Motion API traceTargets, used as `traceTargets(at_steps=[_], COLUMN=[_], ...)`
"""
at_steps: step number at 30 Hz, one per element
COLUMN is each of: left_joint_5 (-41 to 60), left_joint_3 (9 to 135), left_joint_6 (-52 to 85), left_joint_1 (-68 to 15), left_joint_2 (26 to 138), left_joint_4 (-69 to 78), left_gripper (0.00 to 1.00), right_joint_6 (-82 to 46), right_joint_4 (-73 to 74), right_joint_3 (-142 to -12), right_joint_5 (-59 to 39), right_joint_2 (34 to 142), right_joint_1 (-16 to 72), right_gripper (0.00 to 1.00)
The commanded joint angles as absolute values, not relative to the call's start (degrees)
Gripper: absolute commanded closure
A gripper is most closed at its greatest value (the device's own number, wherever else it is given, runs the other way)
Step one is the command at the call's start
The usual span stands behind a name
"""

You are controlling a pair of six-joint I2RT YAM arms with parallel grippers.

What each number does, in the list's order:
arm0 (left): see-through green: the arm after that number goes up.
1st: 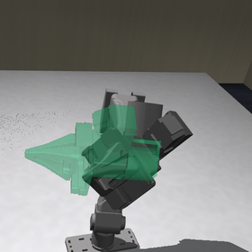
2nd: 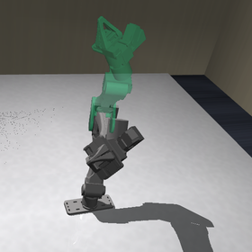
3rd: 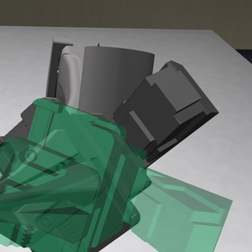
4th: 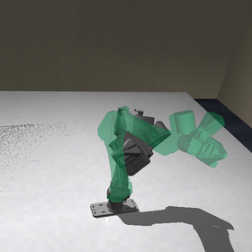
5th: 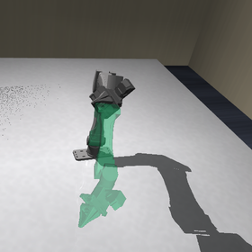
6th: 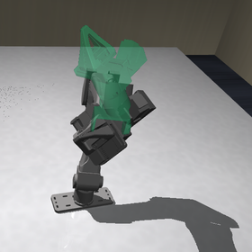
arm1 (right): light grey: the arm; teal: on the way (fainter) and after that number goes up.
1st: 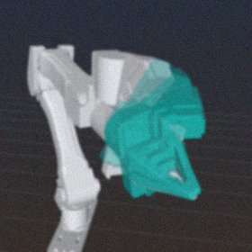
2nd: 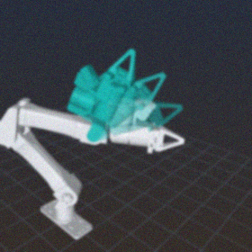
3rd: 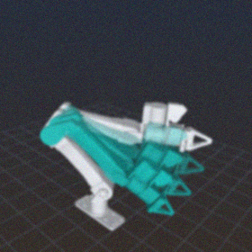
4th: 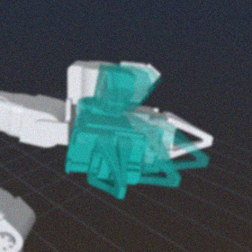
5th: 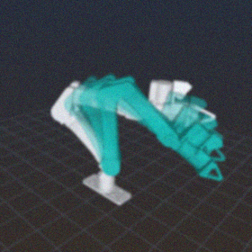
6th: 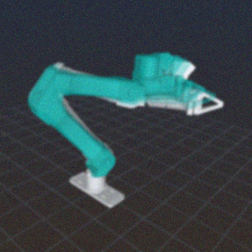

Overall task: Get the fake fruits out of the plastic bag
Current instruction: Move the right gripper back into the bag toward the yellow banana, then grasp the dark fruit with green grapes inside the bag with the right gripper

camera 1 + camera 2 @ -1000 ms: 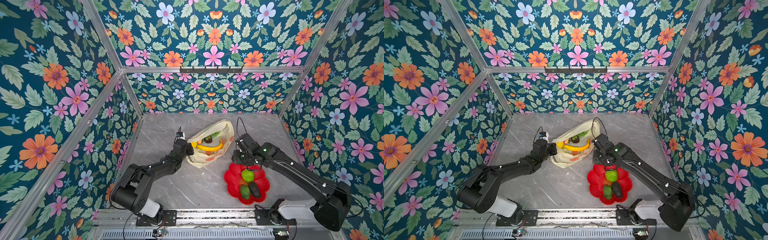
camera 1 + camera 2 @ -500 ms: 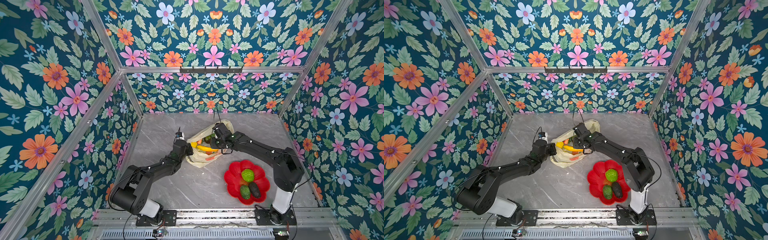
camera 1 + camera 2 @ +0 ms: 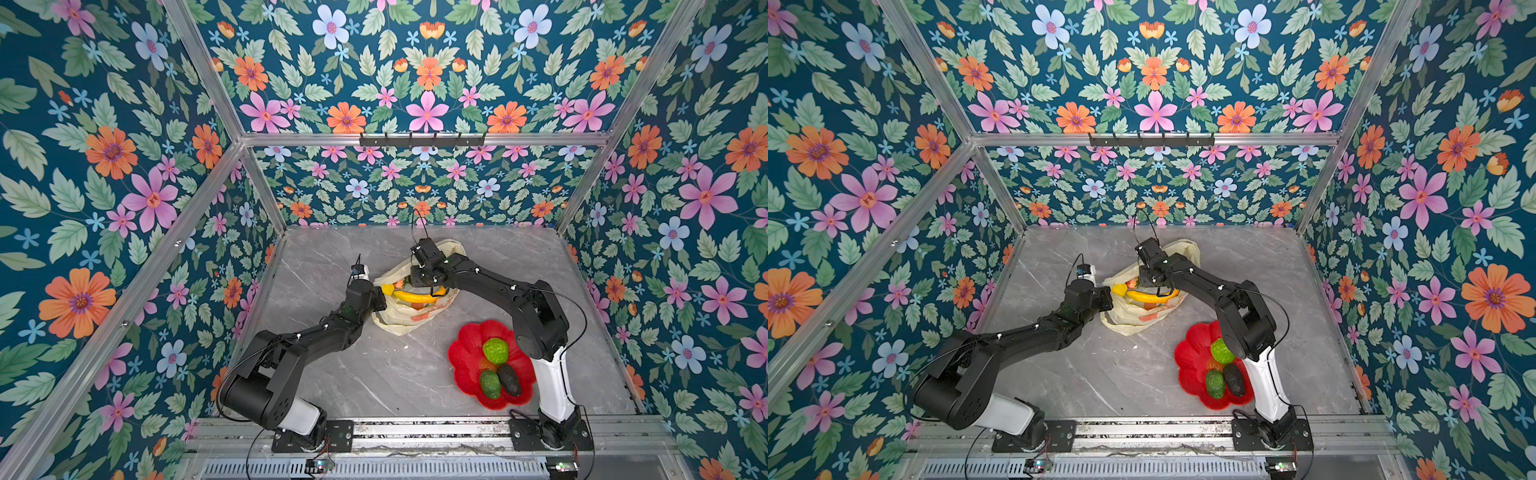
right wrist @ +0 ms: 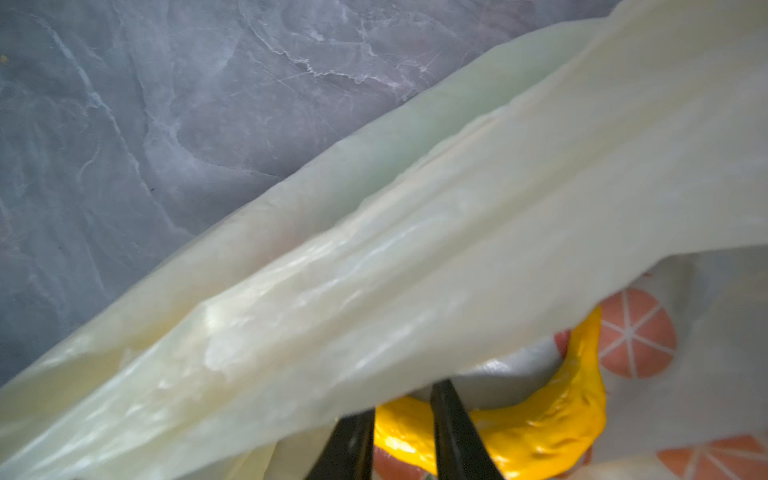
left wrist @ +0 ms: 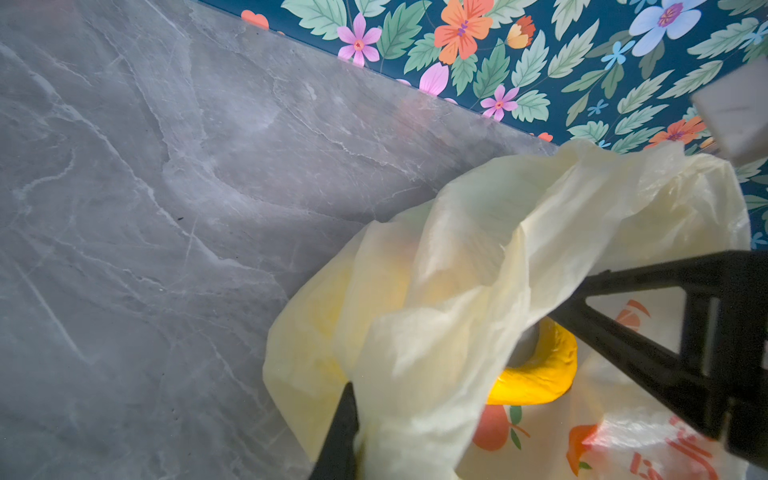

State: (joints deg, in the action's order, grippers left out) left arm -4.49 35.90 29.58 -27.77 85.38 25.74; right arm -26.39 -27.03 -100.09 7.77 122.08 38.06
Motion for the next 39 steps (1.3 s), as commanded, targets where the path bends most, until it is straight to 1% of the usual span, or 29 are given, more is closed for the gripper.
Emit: traceTargets(at_steps=[1,11,27,39], left_joint_5=[-4.08,-4.05,-3.58,-3.51], left_joint_3=[35.90,35.92,36.38,36.50], left_joint_6=[29.00,29.00,29.00,29.00], left_joint_1=[-27.78,-27.77,-27.77,-27.77], left_joint_2=[85.17,85.18,85.89,86.23], left_joint_4=[26.52,26.54,26.37,26.37], left_gripper=[0.88,0.88,0.88,0.88], right_joint_6=[-24.60,-23.63,-22.64,-21.85], right_joint_4=[-28.66,-34.08,-36.89,-37.97], right_joint_3=[-103.13,-111.41,-118.00,-120.40], right_joint_5=[9.34,11.31,9.50,9.50], right_joint_2=[123.56,128.61,132.94,134.54], right_joint_1=[38.18,37.48,37.00,36.98], right_gripper=[0.74,0.75,0.78,0.77])
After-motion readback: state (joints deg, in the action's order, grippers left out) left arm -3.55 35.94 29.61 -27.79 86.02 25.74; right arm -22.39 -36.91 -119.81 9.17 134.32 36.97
